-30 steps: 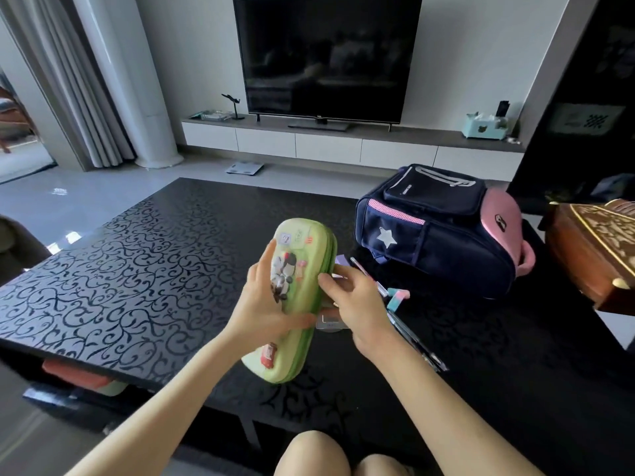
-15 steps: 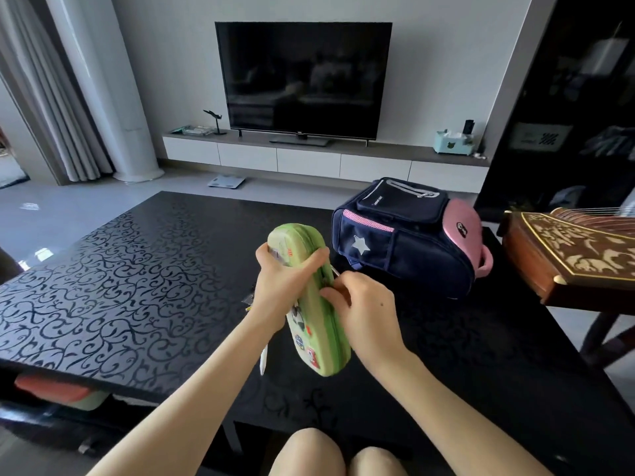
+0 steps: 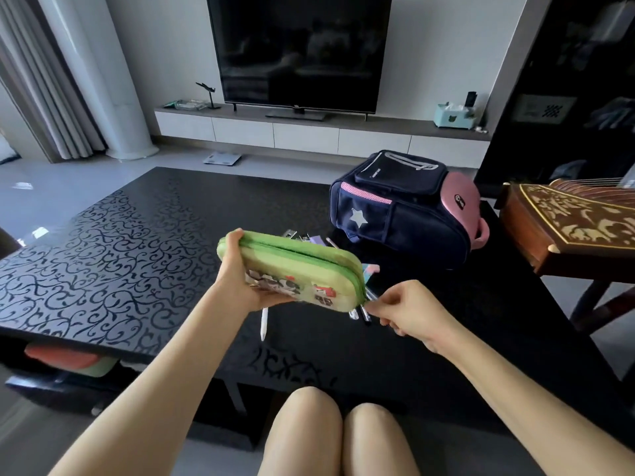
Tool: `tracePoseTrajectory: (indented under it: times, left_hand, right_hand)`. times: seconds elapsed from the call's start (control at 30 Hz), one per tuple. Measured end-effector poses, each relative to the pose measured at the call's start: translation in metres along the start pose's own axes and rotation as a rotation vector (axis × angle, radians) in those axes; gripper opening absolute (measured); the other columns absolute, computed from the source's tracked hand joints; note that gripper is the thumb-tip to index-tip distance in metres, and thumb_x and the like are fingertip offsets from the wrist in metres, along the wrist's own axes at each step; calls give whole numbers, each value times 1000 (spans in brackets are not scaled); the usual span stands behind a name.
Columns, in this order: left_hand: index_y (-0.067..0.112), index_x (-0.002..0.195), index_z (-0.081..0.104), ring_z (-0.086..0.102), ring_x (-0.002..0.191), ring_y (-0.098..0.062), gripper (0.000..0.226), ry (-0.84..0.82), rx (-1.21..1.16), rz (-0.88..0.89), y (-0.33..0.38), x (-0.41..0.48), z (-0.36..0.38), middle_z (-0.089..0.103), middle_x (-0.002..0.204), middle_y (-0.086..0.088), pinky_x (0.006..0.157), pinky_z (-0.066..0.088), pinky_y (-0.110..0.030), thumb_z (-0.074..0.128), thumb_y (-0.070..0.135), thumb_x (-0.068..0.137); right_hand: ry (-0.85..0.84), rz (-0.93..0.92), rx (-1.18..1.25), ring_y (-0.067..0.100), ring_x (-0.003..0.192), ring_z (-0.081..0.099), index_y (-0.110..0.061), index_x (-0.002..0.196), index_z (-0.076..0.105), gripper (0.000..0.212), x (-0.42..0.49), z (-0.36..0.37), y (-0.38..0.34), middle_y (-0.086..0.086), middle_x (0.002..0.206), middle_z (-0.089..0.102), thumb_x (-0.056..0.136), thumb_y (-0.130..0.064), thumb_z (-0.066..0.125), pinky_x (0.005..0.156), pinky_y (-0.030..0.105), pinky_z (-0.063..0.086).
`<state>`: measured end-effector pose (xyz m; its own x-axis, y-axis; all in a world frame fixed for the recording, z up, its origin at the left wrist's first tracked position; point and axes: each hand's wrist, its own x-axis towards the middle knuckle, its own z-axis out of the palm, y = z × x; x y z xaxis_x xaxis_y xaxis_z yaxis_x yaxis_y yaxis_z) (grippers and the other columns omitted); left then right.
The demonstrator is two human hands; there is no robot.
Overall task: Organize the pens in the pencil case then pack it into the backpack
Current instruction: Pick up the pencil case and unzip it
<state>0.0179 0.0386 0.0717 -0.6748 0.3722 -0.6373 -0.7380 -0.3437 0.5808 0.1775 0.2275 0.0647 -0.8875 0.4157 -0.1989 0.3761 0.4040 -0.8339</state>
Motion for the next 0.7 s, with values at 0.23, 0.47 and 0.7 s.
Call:
tracePoseTrajectory:
  times: [0.23,0.47,0.7]
  left_hand:
    - [4,121,47,58,100,-47,91,-59,-39,-195,-28,6,-13,58,115,-25,78,46,-67,71,60,53]
    - [8,116,52,64,88,-35,75,-56,250,44,-20,-1,1,62,105,-16,63,55,-54,70,58,64]
    - [20,131,26,59,84,-21,101,1,1603,1070,-19,-45,87,58,102,-1,70,48,-32,71,66,53]
  right_hand:
    - [-115,-4,172,10,41,39,-6,56,58,29,-5,22,30,6,52,51,83,-8,68,40,21,33]
    - [-55,-76,109,14,64,60,-5,101,66,16,-8,4,32,10,77,66,85,-8,65,56,27,52]
    - [234,-281,385,12,76,68,-18,121,52,25,-7,-31,-16,2,91,67,96,-17,50,67,28,59]
